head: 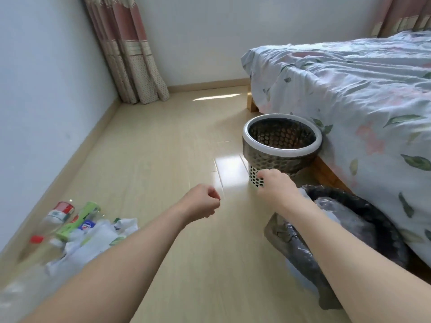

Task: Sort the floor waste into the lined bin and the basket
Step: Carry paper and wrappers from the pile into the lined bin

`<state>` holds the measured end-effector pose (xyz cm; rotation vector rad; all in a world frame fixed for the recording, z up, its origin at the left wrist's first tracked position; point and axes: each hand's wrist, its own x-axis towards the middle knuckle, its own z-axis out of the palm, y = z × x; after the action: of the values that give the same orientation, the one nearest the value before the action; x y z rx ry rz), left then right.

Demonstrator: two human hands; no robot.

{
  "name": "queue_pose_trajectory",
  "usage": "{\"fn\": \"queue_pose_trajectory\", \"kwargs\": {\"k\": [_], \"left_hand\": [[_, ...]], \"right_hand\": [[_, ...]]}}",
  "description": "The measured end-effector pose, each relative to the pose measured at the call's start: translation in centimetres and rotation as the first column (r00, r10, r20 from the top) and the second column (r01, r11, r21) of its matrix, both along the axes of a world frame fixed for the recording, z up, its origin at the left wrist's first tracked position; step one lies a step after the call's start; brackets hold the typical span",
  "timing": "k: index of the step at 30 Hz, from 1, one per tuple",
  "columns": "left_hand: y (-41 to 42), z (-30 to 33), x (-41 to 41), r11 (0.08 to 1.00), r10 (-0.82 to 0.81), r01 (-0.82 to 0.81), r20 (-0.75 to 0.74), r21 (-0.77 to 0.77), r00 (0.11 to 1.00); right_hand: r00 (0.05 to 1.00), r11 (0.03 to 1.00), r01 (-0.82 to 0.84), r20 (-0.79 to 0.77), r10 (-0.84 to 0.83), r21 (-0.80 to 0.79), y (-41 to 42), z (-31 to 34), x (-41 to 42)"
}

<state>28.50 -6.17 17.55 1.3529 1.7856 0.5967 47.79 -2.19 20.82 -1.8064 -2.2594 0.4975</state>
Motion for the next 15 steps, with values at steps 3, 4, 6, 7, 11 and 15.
{"fn": "queue_pose_trajectory", "kwargs": {"k": [3, 4, 6, 7, 11, 15], "left_hand": [[-3.5, 0.3, -8.0, 0.996, 0.089, -0.091, -0.09, -0.016, 0.992], [-5.0, 0.3, -11.0, 0.991, 0.131, -0.134, -0.115, -0.017, 0.985], [-7.9, 0.3, -16.3, 0.979, 0.2, -0.205, -0.148, -0.017, 0.969], [-9.6, 0.2, -19.0, 0.969, 0.24, -0.246, -0.162, -0.017, 0.957], [-15.9, -1.5, -28.9, 0.915, 0.39, -0.403, -0.202, -0.024, 0.898], [-21.7, -5.2, -35.5, 0.862, 0.486, -0.506, -0.232, -0.033, 0.843]], "right_hand": [[0.982, 0.982, -0.189, -0.004, 0.189, 0.028, -2.2, 0.1, -7.7], [0.969, 0.969, -0.245, -0.014, 0.245, 0.018, -3.2, 0.1, -10.7], [0.94, 0.941, -0.338, -0.045, 0.337, -0.003, -5.2, -0.3, -16.1], [0.922, 0.923, -0.385, -0.057, 0.384, -0.014, -6.4, -0.6, -19.0], [0.847, 0.844, -0.53, -0.083, 0.525, -0.074, -10.7, -3.0, -28.6], [0.79, 0.776, -0.609, -0.036, 0.613, -0.164, -13.8, -7.1, -35.5]]}}
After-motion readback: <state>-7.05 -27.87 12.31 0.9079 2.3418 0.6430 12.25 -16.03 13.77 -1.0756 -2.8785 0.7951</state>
